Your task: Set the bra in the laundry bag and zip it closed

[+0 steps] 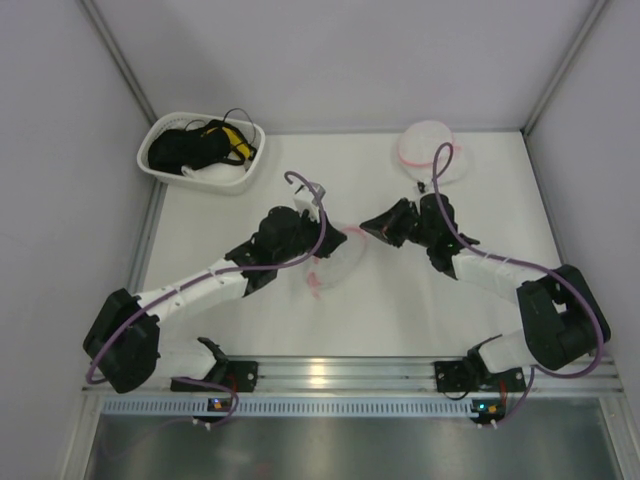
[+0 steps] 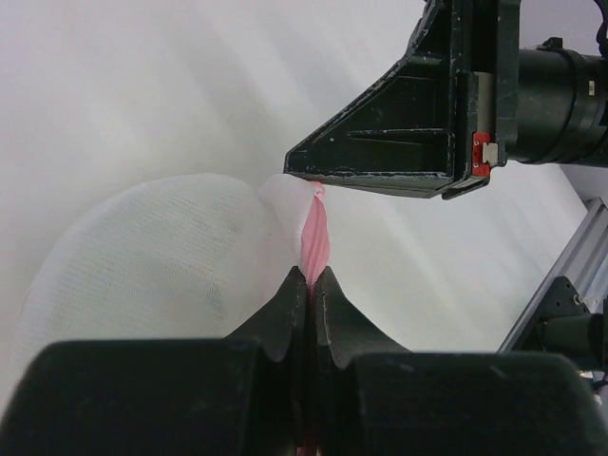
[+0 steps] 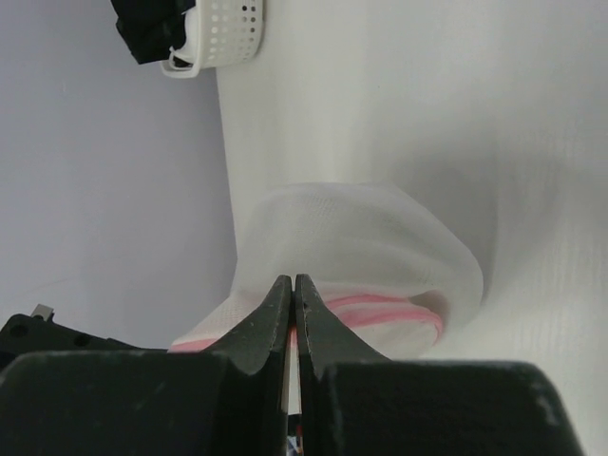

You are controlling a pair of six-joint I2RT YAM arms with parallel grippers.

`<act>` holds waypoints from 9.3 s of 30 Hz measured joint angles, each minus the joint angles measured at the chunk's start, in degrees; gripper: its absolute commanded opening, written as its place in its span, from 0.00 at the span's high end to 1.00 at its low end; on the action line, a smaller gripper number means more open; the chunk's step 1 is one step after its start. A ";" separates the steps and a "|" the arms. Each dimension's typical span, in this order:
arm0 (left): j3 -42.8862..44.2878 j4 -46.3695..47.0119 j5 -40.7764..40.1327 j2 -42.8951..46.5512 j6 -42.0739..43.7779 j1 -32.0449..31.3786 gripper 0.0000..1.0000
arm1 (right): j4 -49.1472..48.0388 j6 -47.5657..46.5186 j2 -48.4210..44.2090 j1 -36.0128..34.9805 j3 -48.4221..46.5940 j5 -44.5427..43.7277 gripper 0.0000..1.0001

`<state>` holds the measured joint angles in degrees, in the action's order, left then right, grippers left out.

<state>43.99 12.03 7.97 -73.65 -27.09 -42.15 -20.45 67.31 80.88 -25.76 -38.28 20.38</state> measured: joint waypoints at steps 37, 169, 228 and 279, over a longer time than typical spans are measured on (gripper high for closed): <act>17.86 -13.33 2.82 -3.17 24.28 0.28 0.02 | 23.43 -34.77 -3.30 -0.63 -15.89 -9.75 1.00; 2.32 11.10 1.31 -8.37 7.69 -6.29 1.00 | 31.98 -36.74 -14.51 4.70 -9.33 -25.73 1.00; 3.15 22.71 -5.84 -5.31 -42.60 11.43 1.00 | -9.94 -8.39 3.65 3.06 -8.28 -3.37 0.89; 55.25 5.05 3.15 -55.60 -21.68 -3.56 0.02 | 35.15 -44.28 -10.14 43.19 -27.67 -11.43 0.01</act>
<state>99.24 17.08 11.11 -129.25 -48.77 -45.71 14.70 23.03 70.74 17.43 -65.95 8.95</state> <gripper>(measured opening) 0.978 0.993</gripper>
